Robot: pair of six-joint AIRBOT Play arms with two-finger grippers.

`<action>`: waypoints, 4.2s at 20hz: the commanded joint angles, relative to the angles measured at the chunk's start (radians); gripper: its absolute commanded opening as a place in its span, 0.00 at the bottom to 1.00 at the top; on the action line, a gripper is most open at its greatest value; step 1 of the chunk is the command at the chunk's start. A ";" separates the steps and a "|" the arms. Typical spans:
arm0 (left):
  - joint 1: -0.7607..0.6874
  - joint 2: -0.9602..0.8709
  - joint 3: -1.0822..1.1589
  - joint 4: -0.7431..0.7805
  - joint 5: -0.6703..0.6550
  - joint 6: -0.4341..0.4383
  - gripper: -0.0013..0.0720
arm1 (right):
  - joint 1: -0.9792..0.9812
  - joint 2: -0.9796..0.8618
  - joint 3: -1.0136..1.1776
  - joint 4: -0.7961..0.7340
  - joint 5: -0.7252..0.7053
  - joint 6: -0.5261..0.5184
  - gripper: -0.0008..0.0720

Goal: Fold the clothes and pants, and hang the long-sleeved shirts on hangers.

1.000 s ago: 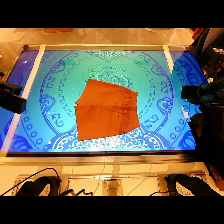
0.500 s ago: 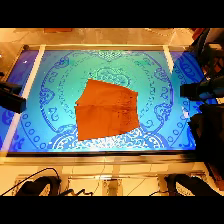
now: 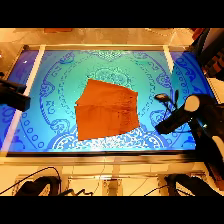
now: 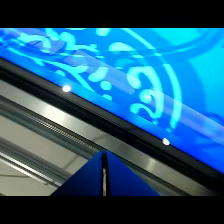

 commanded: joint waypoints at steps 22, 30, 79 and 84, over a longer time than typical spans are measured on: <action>0.497 -0.437 -0.277 -0.276 -0.098 -0.037 0.68 | -0.238 -0.468 -0.149 0.703 -0.416 -0.087 0.77; 0.517 -0.437 -0.598 -0.419 -0.149 0.045 0.68 | -0.236 -0.499 -0.102 0.666 -0.430 -0.049 0.44; 0.208 -0.389 -0.280 -0.991 -0.032 0.330 0.03 | -0.065 -0.026 -0.059 0.616 -0.351 -0.226 0.05; 0.208 -0.051 -0.055 -0.991 0.006 0.330 0.03 | -0.042 0.220 0.128 0.919 -0.234 -0.205 0.05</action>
